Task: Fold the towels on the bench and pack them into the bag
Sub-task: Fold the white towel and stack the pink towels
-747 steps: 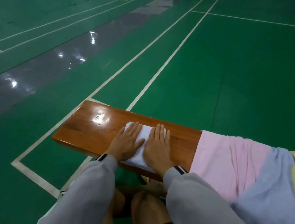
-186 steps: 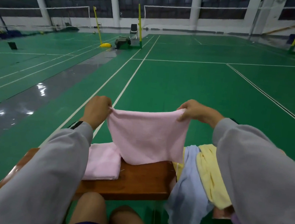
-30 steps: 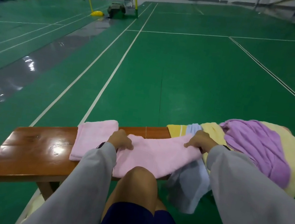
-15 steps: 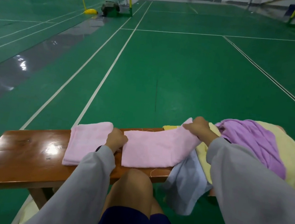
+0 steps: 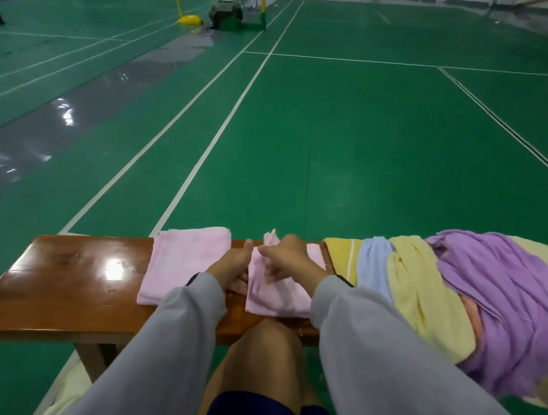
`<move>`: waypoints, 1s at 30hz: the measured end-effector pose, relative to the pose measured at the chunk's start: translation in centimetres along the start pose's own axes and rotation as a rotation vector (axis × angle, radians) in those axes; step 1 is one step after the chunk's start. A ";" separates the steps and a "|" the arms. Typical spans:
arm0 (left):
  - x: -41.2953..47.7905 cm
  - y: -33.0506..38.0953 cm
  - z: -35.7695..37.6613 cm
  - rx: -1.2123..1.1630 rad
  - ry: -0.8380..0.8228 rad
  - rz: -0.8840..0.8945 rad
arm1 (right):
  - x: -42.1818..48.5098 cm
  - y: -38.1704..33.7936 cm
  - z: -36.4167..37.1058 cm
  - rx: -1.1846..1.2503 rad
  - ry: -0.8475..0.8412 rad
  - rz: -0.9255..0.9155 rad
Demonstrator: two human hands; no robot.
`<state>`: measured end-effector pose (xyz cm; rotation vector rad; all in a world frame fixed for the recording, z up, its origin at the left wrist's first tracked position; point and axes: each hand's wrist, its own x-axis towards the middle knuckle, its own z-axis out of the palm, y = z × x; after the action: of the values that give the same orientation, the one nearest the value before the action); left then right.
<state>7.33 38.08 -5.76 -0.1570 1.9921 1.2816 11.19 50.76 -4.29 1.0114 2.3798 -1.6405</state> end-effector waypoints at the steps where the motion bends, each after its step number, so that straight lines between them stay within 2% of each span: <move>1: 0.0 -0.1 0.1 0.010 -0.009 0.010 | 0.0 0.1 0.5 0.057 -0.027 0.031; 3: -0.1 0.1 0.1 0.041 -0.022 0.000 | 0.4 0.6 0.4 0.006 0.028 0.015; 6: -0.3 0.4 0.1 0.102 -0.031 -0.045 | 1.3 2.4 -2.3 -0.243 0.223 -0.052; 9: -0.4 0.4 0.5 0.080 -0.052 -0.048 | 2.3 5.1 -4.5 -0.351 0.348 0.071; 11: -0.1 0.3 1.2 0.037 -0.077 -0.041 | 3.0 6.5 -5.0 -0.358 0.276 0.158; 13: 0.4 0.3 2.0 0.019 -0.085 0.004 | 3.5 7.7 -5.1 -0.284 0.155 0.157; 17: 1.1 0.9 2.5 -0.016 -0.029 0.077 | 2.7 8.1 -4.9 0.260 -0.092 0.319; 18: 0.9 1.4 2.0 -0.035 -0.019 0.082 | 2.2 7.6 -4.8 0.323 -0.140 0.307; 22: 0.0 3.7 -2.3 -0.031 0.094 0.197 | 1.5 3.7 -4.3 0.474 -0.166 -0.017; 27: -1.5 4.5 -10.3 -0.024 0.334 0.409 | 2.5 -2.9 -0.1 0.393 -0.147 -0.086; 30: -1.7 3.0 -14.1 -0.049 0.404 0.471 | 1.6 -5.8 3.6 0.443 -0.150 -0.118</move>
<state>-0.28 27.45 0.62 0.0406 2.4384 1.6998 5.67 47.25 -1.80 0.7708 2.0617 -2.2628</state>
